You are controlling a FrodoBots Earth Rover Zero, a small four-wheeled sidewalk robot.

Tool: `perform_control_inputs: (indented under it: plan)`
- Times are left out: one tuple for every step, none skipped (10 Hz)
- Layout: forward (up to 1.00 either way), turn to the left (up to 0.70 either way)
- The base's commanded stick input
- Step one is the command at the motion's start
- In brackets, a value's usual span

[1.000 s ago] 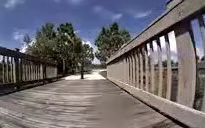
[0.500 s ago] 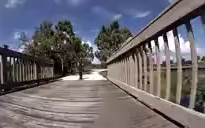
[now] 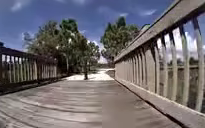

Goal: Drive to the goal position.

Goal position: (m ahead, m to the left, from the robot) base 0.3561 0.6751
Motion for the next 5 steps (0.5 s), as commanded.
perform_control_inputs:
  plan:
    - [0.85,0.00]
    - [0.85,0.00]
    - [0.85,0.00]
    - [0.85,0.00]
    - [0.85,0.00]
